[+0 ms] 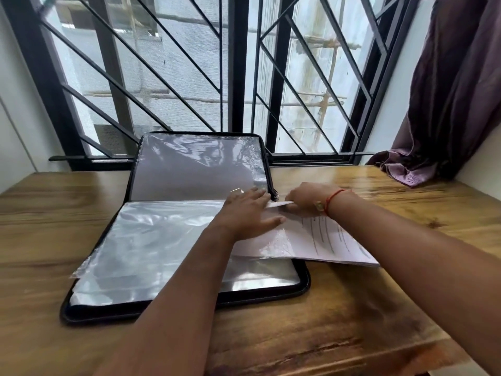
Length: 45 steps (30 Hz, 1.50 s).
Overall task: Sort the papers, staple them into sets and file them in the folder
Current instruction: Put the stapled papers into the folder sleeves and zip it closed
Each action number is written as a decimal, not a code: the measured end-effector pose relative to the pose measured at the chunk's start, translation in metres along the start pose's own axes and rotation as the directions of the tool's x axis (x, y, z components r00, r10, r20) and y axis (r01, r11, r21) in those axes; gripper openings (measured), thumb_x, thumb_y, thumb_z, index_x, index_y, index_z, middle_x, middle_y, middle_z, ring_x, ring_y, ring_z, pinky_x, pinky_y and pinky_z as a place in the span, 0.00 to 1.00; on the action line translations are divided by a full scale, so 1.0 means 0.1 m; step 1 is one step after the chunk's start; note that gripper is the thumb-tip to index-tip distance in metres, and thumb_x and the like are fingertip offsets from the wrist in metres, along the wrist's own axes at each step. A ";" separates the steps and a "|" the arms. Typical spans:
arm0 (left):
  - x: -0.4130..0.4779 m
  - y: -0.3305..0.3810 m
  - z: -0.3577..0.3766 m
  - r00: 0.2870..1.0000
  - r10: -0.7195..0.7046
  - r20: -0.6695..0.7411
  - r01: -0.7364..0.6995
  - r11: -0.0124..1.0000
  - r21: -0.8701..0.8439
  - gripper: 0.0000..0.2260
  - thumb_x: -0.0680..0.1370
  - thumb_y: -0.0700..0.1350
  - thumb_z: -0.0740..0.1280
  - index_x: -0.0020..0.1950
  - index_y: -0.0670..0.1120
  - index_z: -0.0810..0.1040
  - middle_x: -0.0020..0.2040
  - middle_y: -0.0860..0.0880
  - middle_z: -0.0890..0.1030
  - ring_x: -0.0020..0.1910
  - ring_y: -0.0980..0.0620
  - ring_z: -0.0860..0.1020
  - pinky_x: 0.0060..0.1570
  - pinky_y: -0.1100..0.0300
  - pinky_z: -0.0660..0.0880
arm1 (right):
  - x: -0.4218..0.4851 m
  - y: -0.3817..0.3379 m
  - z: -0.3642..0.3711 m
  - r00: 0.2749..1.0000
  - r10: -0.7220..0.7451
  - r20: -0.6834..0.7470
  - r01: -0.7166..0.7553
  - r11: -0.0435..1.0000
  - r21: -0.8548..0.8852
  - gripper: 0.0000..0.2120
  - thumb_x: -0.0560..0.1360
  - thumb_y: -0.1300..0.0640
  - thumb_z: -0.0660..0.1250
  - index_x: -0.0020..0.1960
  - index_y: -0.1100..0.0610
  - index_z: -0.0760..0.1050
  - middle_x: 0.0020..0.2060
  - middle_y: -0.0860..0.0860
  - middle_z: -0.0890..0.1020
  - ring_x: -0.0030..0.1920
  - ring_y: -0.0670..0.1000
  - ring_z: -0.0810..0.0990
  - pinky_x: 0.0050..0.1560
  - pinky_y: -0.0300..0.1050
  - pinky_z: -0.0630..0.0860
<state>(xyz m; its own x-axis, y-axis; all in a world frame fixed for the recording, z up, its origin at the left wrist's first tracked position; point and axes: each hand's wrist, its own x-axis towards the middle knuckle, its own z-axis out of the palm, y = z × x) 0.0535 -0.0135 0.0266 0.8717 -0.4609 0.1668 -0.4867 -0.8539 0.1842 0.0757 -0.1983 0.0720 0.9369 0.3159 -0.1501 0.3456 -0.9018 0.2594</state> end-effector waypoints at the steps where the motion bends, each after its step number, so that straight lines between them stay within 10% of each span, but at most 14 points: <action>1: 0.00 0.00 0.01 1.000 0.003 0.028 -0.003 1.000 -0.008 0.36 0.80 0.68 0.55 0.82 0.50 0.56 0.82 0.52 0.54 0.81 0.55 0.49 0.76 0.52 0.47 | 0.06 0.01 0.01 1.000 0.028 0.009 -0.029 0.999 0.040 0.27 0.80 0.34 0.52 0.52 0.53 0.79 0.42 0.54 0.79 0.43 0.55 0.75 0.43 0.46 0.71; 16: 0.04 0.07 0.08 0.977 0.052 0.207 -0.043 0.998 -0.047 0.39 0.80 0.67 0.57 0.83 0.48 0.48 0.82 0.52 0.44 0.80 0.56 0.38 0.78 0.50 0.36 | 0.51 0.00 0.40 0.984 0.157 -0.084 -0.080 0.814 0.576 0.21 0.77 0.50 0.65 0.67 0.55 0.66 0.57 0.59 0.81 0.58 0.60 0.79 0.57 0.48 0.74; 34: 0.02 0.04 0.05 0.984 0.023 0.174 -0.011 0.998 -0.069 0.34 0.82 0.65 0.54 0.82 0.51 0.51 0.83 0.51 0.49 0.81 0.57 0.43 0.78 0.51 0.36 | 0.45 0.11 0.40 0.984 0.061 -0.170 0.013 0.915 0.403 0.33 0.78 0.39 0.62 0.77 0.51 0.57 0.68 0.58 0.75 0.66 0.59 0.74 0.64 0.52 0.72; 40: 0.04 0.01 0.09 0.980 -0.035 0.195 0.030 0.999 0.026 0.35 0.82 0.67 0.48 0.83 0.49 0.47 0.83 0.51 0.45 0.80 0.56 0.40 0.77 0.49 0.34 | 0.03 0.14 0.61 0.890 0.363 -0.275 -0.291 0.918 0.268 0.29 0.77 0.33 0.57 0.65 0.54 0.74 0.61 0.56 0.76 0.61 0.60 0.74 0.57 0.57 0.74; 45: 0.03 0.01 0.11 0.967 -0.053 0.251 0.050 0.999 0.018 0.36 0.82 0.67 0.48 0.83 0.47 0.46 0.82 0.50 0.42 0.80 0.56 0.37 0.77 0.46 0.32 | -0.57 0.31 0.84 0.693 0.717 -0.080 -0.672 0.682 0.287 0.43 0.72 0.24 0.52 0.69 0.58 0.69 0.64 0.60 0.74 0.62 0.63 0.71 0.58 0.57 0.73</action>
<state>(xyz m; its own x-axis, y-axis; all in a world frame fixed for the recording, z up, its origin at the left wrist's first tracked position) 0.0560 -0.0182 0.0169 0.8825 -0.4612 -0.0916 -0.4418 -0.8800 0.1746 0.0287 -0.2687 0.0085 0.9011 -0.4038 0.1578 -0.4095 -0.9123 0.0040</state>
